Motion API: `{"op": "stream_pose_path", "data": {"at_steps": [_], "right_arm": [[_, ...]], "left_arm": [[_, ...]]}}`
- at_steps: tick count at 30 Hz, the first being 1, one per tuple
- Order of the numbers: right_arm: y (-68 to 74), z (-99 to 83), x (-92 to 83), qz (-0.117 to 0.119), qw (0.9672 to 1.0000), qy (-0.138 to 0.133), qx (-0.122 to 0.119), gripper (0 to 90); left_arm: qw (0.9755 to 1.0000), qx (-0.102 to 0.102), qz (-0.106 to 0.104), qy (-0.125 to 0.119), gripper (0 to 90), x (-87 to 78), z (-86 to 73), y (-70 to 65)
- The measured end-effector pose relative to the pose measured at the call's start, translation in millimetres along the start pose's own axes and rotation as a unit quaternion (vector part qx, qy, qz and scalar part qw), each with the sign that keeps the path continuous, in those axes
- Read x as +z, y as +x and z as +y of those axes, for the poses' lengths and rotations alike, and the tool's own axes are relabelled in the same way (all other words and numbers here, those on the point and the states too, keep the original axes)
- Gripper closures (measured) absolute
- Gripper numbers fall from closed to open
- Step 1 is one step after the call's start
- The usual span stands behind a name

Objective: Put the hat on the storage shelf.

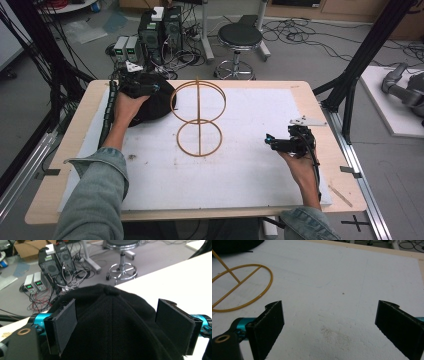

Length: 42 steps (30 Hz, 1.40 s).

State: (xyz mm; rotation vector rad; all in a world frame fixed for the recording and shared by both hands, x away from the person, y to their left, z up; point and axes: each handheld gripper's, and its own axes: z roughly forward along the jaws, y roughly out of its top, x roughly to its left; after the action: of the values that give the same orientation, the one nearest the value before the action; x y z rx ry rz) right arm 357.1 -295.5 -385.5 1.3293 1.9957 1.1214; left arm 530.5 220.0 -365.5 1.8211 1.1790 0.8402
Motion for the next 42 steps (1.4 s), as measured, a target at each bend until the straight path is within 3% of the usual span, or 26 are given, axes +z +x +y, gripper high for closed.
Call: {"op": "stream_pose_path", "data": {"at_steps": [6, 8, 12, 17, 20, 33, 38, 42], "right_arm": [[1.7, -0.5, 1.7, 0.003, 1.0, 0.003, -0.006, 8.2], [2.2, -0.2, 1.4, 0.002, 1.0, 0.002, -0.004, 8.2], [3.5, 0.5, 1.3, 0.006, 1.0, 0.001, -0.007, 8.2], [4.1, 1.3, 0.2, 0.005, 1.0, 0.0, -0.008, 8.2], [4.0, 1.4, -0.2, 0.006, 1.0, 0.001, -0.007, 8.2], [4.7, 5.3, -4.3, 0.009, 0.9999, -0.011, -0.007, 8.2], [5.6, 7.6, -5.4, 0.011, 0.9998, -0.016, -0.007, 8.2], [6.7, 9.2, -5.7, 0.012, 0.9997, -0.017, -0.01, 8.2]], "left_arm": [[0.9996, 0.005, 0.009, 0.027, 21.9, 9.2, -6.5, 1.3], [0.9993, 0.0, 0.004, 0.038, 27.4, 11.0, -8.3, 1.9], [0.9987, -0.006, -0.004, 0.05, 47.0, 10.9, -9.5, 4.0], [0.998, 0.002, -0.003, 0.064, 73.1, 8.4, -11.7, 5.8], [0.9982, 0.002, -0.007, 0.06, 80.1, 5.1, -11.3, 6.3], [0.9997, -0.008, -0.022, 0.009, 83.8, -36.7, 8.4, 15.8], [0.9992, -0.023, -0.024, -0.02, 83.8, -58.1, 18.2, 22.3], [0.9987, -0.02, -0.027, -0.039, 83.7, -76.4, 27.8, 26.0]]}}
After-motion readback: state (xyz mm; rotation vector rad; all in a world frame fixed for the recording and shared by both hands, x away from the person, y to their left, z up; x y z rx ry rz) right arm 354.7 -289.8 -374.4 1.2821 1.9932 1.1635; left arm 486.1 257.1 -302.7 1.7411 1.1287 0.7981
